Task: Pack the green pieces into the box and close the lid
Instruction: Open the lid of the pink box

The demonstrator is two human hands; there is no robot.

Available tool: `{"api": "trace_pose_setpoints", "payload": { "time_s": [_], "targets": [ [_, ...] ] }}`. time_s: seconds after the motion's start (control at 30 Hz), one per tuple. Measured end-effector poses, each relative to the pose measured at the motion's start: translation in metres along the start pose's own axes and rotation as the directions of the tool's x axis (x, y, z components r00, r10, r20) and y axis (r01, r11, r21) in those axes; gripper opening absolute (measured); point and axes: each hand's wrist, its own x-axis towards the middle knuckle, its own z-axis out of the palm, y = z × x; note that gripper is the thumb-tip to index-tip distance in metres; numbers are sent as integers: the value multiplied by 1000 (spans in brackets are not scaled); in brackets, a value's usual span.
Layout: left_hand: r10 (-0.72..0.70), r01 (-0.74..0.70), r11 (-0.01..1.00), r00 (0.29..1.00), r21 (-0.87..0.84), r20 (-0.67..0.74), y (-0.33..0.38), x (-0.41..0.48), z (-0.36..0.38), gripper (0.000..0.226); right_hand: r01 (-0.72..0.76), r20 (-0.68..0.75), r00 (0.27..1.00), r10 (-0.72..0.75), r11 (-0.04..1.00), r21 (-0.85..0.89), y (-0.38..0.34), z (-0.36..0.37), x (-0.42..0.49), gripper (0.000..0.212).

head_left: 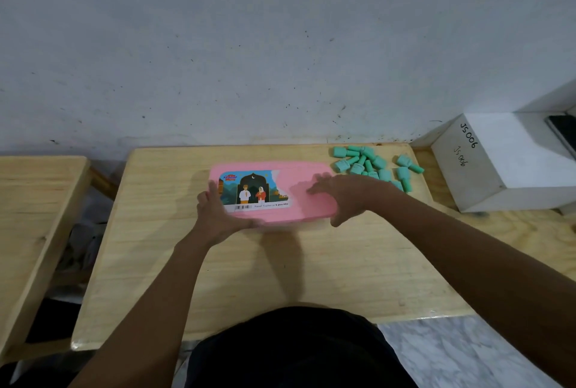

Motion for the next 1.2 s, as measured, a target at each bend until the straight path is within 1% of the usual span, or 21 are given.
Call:
{"api": "trace_pose_setpoints", "payload": {
  "time_s": [0.07,0.17,0.23,0.3,0.37,0.4,0.43,0.47,0.5,0.53,0.6,0.63,0.67,0.73,0.8,0.83,0.97,1.1,1.2],
  "targets": [
    [3,-3,1000,1000,-29,-1,-2,0,2,156,-51,-90,994,66,985,164,3,12,-5,98],
    [8,-9,999,1000,-52,-17,-4,1,3,151,-139,-197,950,243,891,432,2,37,-13,111],
    [11,-11,999,1000,-38,-10,-4,1,2,147,-179,-207,918,338,819,545,-1,50,-15,116],
    [14,-14,999,1000,-37,-3,-4,2,0,137,-172,-202,899,390,736,655,-5,56,-13,112],
    [11,-10,997,1000,-76,8,-5,5,-2,113,-96,-216,908,360,678,729,-10,53,-13,99],
    [-7,6,992,1000,-130,-3,-3,4,-4,100,-55,-240,910,338,672,738,-12,53,-12,90],
    [-24,20,978,1000,-208,-16,-5,7,-4,93,-32,-252,910,329,660,750,-13,51,-11,79],
    [-58,48,959,998,-280,-26,-3,7,-7,90,-20,-239,915,326,627,779,-14,48,-10,69],
    [-108,88,937,993,-337,-40,-2,7,-9,87,-37,-204,914,351,572,820,-12,49,-8,63],
    [-154,121,922,986,-367,-64,-1,8,-11,76,-77,-149,903,404,493,867,-11,48,-6,64],
    [-189,118,890,974,-440,-121,-1,8,-15,35,-167,-21,844,535,300,939,-6,44,-1,76],
    [-204,114,865,970,-489,-135,0,8,-17,27,-176,2,820,572,250,952,-5,40,2,73],
    [-228,126,844,964,-522,-135,-1,9,-19,27,-185,5,797,604,236,954,-4,37,5,65],
    [-266,164,813,958,-558,-105,-2,10,-22,27,-195,-12,755,655,243,950,-5,33,11,51],
    [-267,178,809,960,-560,-80,-5,13,-25,22,-196,-21,721,692,233,953,-8,29,14,48],
    [-264,174,804,961,-569,-80,-5,14,-26,20,-197,-19,715,698,227,954,-9,28,15,48],
    [-270,183,796,960,-576,-69,-9,18,-26,19,-184,-14,727,686,215,959,-12,22,13,43],
    [-274,193,790,960,-583,-54,-10,21,-27,18,-91,-27,771,637,152,984,-16,13,5,36],
    [-275,195,790,960,-582,-51,-8,21,-28,16,-24,-64,798,599,138,990,-21,9,1,35]
  ]
}}
